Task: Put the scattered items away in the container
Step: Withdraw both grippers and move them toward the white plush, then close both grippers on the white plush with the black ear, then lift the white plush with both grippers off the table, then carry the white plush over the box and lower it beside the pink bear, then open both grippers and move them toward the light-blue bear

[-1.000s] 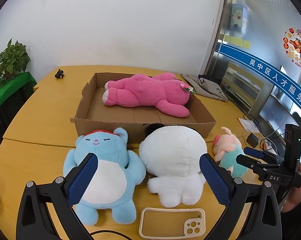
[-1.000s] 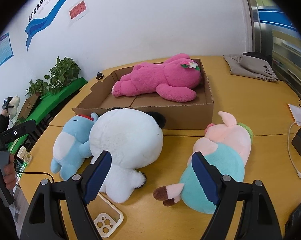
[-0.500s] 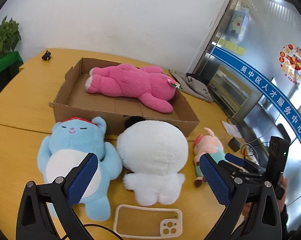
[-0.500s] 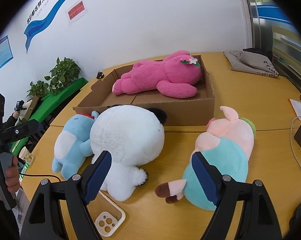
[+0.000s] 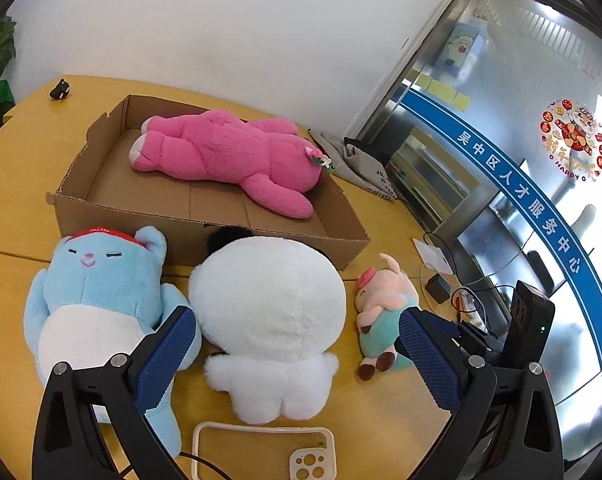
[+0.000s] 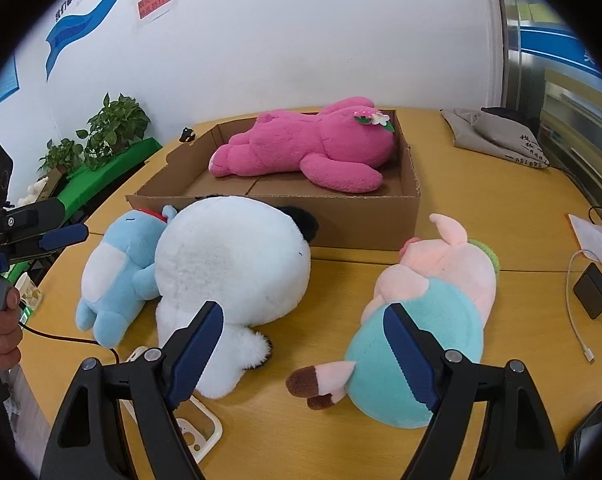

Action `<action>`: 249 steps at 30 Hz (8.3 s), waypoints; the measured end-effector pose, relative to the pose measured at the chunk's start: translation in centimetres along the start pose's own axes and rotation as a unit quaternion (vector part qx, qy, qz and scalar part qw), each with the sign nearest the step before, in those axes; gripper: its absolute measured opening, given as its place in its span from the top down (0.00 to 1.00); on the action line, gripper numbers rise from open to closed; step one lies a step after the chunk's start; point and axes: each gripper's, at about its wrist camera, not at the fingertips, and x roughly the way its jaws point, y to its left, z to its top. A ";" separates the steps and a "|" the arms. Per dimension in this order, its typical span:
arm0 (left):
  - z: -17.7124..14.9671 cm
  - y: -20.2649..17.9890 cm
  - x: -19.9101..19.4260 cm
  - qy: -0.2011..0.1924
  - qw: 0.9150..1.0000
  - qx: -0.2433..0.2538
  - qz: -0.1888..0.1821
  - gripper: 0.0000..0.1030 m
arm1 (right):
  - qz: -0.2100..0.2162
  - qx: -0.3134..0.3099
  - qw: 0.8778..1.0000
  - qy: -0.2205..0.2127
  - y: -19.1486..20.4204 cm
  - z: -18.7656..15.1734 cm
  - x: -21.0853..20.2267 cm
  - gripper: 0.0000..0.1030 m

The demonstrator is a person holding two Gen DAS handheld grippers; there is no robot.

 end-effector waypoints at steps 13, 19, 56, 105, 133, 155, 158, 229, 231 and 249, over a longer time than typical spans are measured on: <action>2.1 2.1 7.4 0.082 0.996 0.000 -0.041 0.00 | 0.041 -0.040 0.998 0.023 2.5 1.2 4.7 0.20; 2.9 3.3 10.4 0.107 0.994 -0.005 -0.036 0.00 | 0.090 -0.032 0.994 0.058 2.4 1.7 8.4 0.15; -0.8 3.3 7.7 0.109 0.993 -0.035 -0.014 0.14 | 0.153 0.008 0.985 0.082 1.2 0.1 4.9 0.12; -3.2 1.4 6.5 0.099 0.995 0.009 -0.023 0.15 | 0.130 0.040 0.989 0.060 3.7 -2.8 4.1 0.11; 3.9 0.7 0.9 0.013 0.998 0.041 -0.036 0.21 | 0.150 0.007 0.989 -0.018 5.8 2.9 0.1 0.24; 19.5 22.5 13.8 0.067 0.992 -0.041 0.100 0.17 | 0.150 0.080 0.984 0.045 12.5 18.8 26.3 0.21; 19.9 21.5 14.1 0.065 0.991 -0.017 0.120 0.17 | 0.115 0.074 0.988 0.065 13.2 19.7 26.0 0.20; 4.1 3.1 -3.1 -0.058 0.977 0.075 0.188 0.00 | -0.100 -0.001 0.994 -0.052 0.8 6.0 -0.8 0.12; 3.7 3.2 -3.3 -0.055 0.979 0.070 0.185 0.00 | -0.103 -0.002 0.993 -0.055 0.9 5.8 -1.3 0.12; 2.0 8.6 -7.0 -0.045 0.984 0.036 0.167 0.00 | -0.070 0.012 0.997 -0.038 3.2 5.1 -0.7 0.11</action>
